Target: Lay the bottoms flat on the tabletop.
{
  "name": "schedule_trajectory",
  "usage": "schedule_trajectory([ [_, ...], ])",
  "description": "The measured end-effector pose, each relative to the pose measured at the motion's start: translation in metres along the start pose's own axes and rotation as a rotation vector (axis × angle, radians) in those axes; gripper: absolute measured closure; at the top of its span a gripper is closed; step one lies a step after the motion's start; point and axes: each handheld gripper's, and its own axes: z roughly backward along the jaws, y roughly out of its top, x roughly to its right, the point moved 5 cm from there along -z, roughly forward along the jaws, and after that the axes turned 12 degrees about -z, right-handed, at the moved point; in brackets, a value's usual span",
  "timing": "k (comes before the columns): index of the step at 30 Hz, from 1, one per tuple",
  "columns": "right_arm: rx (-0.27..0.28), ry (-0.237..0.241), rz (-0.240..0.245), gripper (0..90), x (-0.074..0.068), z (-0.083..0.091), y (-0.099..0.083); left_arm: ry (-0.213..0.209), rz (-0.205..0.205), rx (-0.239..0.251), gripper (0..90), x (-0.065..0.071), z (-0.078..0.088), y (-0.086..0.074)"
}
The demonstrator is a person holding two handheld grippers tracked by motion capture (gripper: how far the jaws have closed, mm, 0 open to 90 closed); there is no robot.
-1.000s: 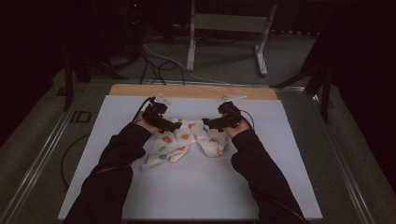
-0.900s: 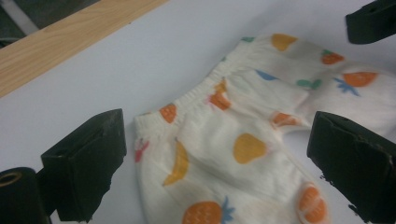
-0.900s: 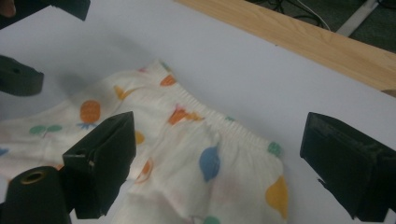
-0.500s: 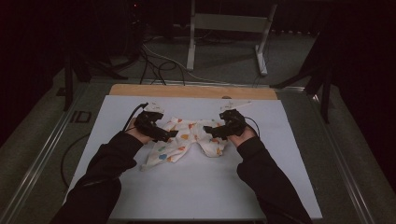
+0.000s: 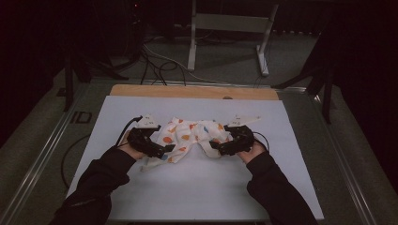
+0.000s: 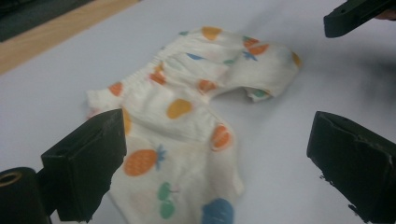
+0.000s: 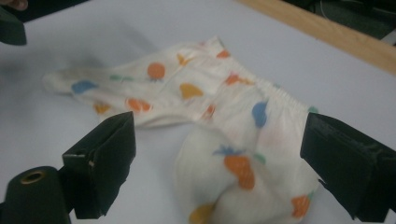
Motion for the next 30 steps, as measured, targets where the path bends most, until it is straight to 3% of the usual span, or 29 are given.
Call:
schedule_trajectory([
  [12, 0.003, 0.020, -0.012, 10.8, -0.005, 0.016, -0.039, -0.064, -0.047, 0.024, 6.0, 0.043, 0.004, -0.019],
  [15, 0.005, 0.021, -0.017, 11.0, -0.004, 0.020, -0.045, -0.069, -0.050, 0.025, 6.4, 0.046, 0.004, -0.022],
  [16, 0.002, 0.023, -0.019, 11.1, -0.005, 0.024, -0.051, -0.080, -0.053, 0.015, 7.3, 0.055, 0.004, -0.032],
  [19, -0.004, 0.020, -0.015, 11.1, -0.005, 0.030, -0.057, -0.108, -0.058, 0.011, 10.5, 0.066, 0.003, -0.041],
  [24, -0.005, 0.022, -0.005, 11.1, -0.008, 0.040, -0.064, -0.149, -0.100, -0.053, 18.4, 0.081, -0.003, -0.061],
  [28, -0.001, 0.030, -0.012, 11.2, -0.011, 0.046, -0.069, -0.115, -0.125, -0.127, 23.9, 0.076, -0.010, -0.078],
  [30, -0.011, 0.028, -0.007, 11.2, -0.012, 0.047, -0.072, -0.098, -0.113, -0.144, 24.1, 0.069, -0.013, -0.083],
])
